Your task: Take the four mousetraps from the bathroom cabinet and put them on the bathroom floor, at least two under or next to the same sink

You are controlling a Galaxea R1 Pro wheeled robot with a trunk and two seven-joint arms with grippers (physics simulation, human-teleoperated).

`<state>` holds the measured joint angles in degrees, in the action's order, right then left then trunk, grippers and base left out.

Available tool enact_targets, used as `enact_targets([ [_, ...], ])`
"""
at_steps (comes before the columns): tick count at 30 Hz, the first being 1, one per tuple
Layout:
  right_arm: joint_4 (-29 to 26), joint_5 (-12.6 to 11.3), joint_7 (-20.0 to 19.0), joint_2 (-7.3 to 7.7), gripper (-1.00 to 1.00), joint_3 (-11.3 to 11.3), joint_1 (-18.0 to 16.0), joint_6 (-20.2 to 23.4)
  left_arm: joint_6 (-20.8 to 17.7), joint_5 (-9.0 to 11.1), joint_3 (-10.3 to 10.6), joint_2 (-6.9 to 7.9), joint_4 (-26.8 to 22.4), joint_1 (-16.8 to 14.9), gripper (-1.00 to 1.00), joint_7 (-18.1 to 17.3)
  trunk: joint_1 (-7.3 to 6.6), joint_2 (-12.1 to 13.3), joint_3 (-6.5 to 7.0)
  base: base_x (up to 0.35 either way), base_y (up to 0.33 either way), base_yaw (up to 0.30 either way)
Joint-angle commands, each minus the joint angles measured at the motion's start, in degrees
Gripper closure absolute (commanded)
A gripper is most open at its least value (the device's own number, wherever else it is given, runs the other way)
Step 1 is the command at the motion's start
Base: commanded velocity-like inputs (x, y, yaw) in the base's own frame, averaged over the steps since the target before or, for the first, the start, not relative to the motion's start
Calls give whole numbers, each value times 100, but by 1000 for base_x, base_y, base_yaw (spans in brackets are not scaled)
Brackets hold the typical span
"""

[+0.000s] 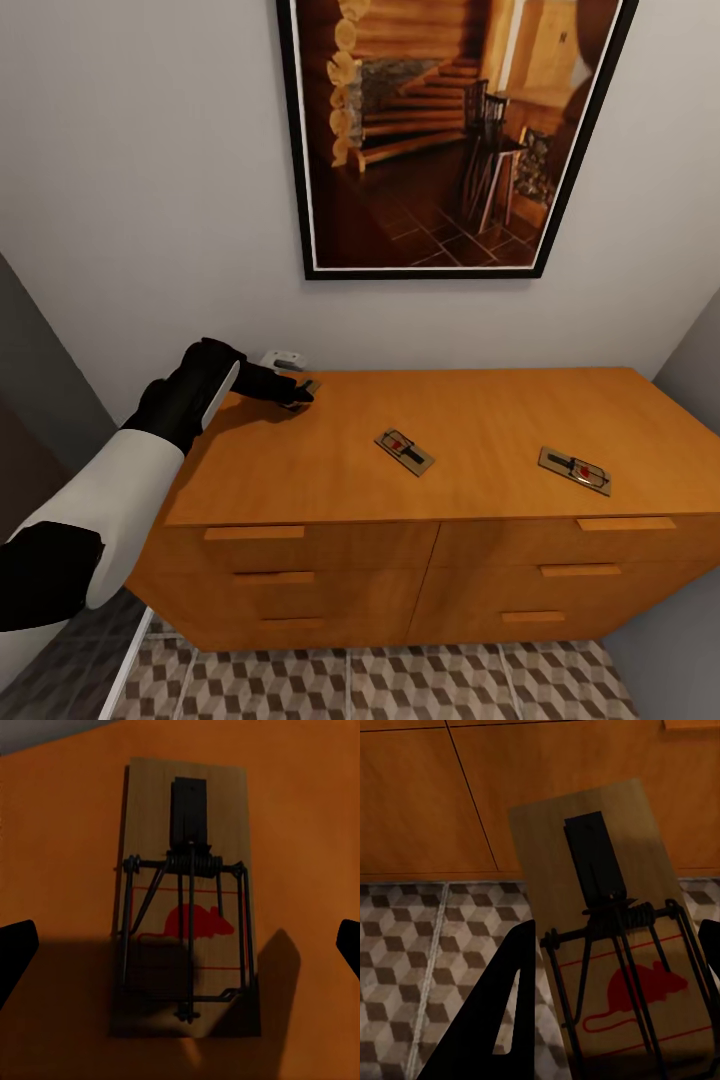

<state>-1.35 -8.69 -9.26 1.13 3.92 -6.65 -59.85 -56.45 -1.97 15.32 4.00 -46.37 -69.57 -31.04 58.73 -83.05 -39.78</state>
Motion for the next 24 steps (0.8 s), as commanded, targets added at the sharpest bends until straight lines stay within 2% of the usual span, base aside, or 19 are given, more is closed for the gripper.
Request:
enact_targets([
  [1,3,-73,-54,1,100,39,-3,-15,-15,-22,15,5,-7,-4,-100,-26,0,-3,-5,0,0,0],
  [24,3,-72,-56,1,100,39,-3,-15,-15,-31,16,5,-46,-4,-100,-25,0,-3,-5,0,0,0],
])
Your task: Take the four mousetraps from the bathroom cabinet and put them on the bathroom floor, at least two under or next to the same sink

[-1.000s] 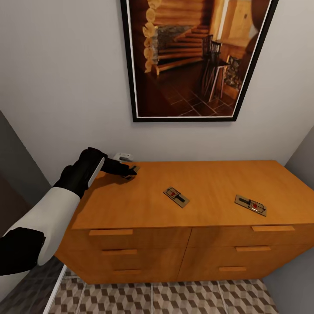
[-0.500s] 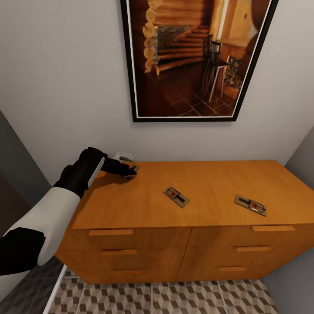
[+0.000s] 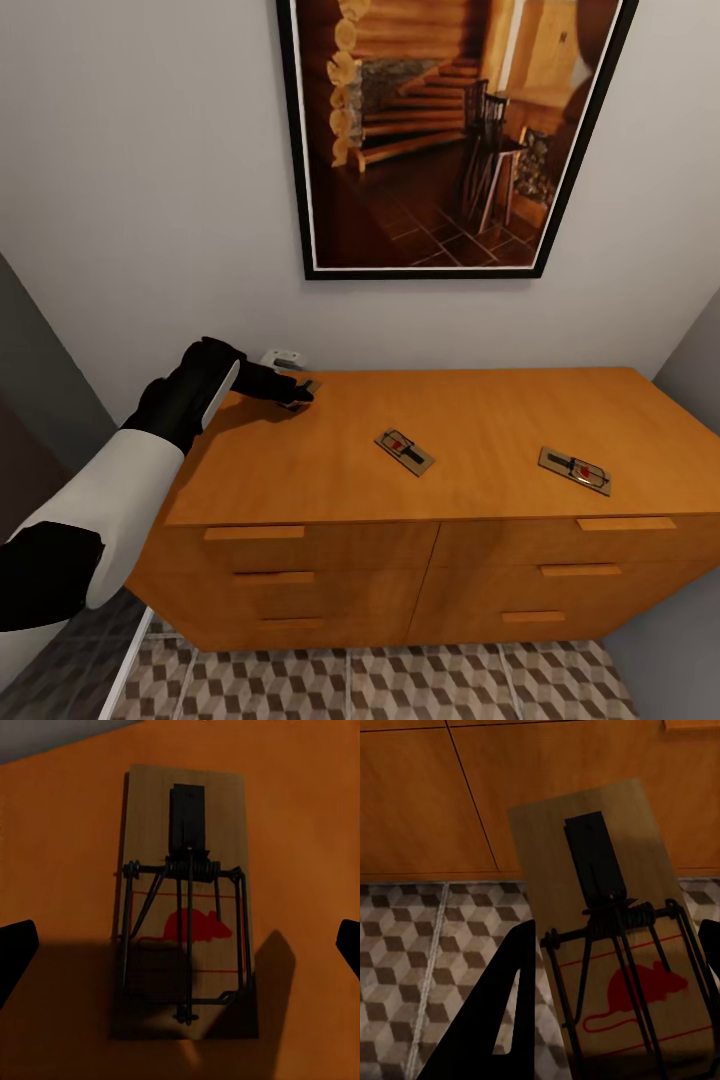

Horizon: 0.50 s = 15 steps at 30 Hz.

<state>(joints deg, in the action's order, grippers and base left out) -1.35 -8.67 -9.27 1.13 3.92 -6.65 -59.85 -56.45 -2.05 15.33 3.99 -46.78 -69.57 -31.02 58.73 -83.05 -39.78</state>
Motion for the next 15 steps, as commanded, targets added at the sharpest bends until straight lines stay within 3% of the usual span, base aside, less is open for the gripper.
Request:
enact_targets([
  [1,3,-73,-54,1,100,39,-3,-15,-15,-23,15,5,-4,-4,-100,-27,0,-3,-5,0,0,0],
  [15,3,-73,-55,1,100,39,-3,-15,-9,-23,19,5,-4,-4,-100,-27,0,-3,-5,0,0,0],
])
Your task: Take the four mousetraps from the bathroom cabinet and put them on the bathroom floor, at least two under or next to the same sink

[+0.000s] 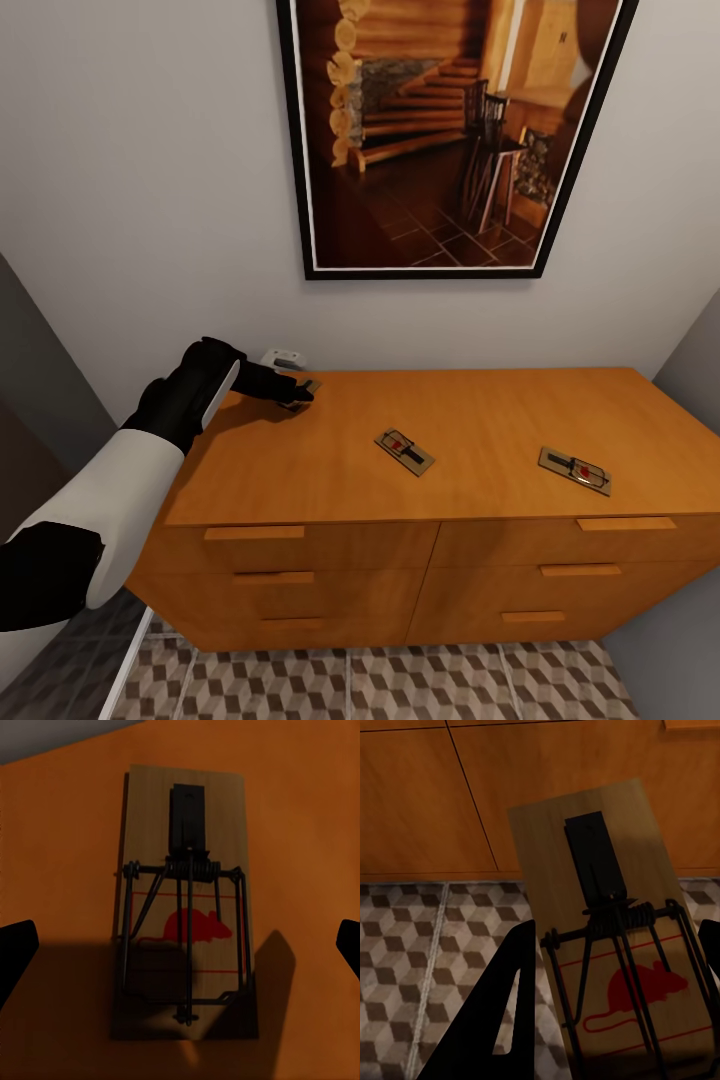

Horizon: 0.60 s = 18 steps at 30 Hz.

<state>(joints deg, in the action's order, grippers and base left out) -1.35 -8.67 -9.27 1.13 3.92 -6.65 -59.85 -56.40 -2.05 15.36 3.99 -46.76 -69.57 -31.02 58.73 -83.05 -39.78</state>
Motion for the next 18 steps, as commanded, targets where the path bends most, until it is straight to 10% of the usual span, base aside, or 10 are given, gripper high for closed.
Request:
enact_targets([
  [1,3,-75,-56,1,100,39,-3,-15,-14,-23,16,5,-6,-4,-100,-27,0,-3,-5,0,0,0],
  [18,3,-73,-57,1,100,39,-3,-15,-11,-29,19,5,-3,-4,-100,-18,0,-3,-5,0,0,0],
])
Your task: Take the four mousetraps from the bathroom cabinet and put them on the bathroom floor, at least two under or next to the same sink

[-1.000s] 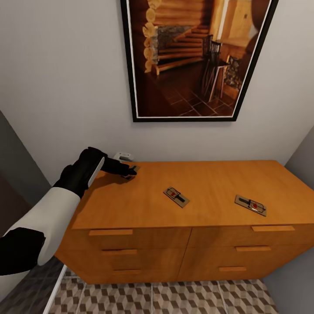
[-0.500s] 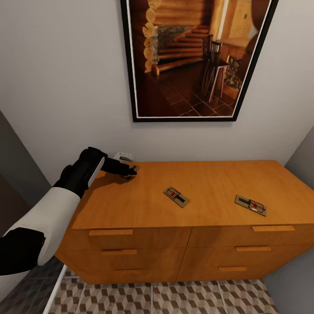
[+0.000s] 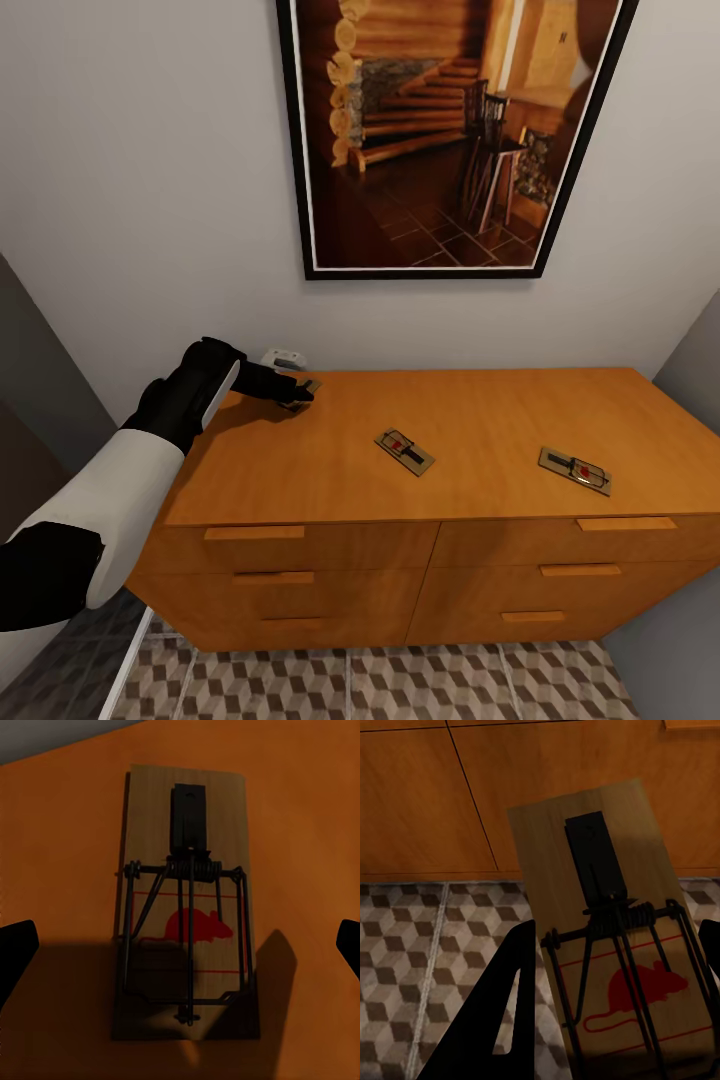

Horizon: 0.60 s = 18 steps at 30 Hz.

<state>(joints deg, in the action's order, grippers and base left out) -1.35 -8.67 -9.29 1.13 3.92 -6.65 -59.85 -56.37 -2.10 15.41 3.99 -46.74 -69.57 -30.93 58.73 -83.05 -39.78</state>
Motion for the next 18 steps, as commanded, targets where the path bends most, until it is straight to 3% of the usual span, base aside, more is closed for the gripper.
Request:
enact_targets([
  [1,3,-73,-55,1,100,39,-3,-15,-15,-24,17,5,-7,-4,-100,-25,0,-3,-5,0,0,0],
  [18,3,-75,-54,1,100,39,-3,-15,-13,-27,32,5,-11,-4,-100,-18,0,-3,-5,0,0,0],
])
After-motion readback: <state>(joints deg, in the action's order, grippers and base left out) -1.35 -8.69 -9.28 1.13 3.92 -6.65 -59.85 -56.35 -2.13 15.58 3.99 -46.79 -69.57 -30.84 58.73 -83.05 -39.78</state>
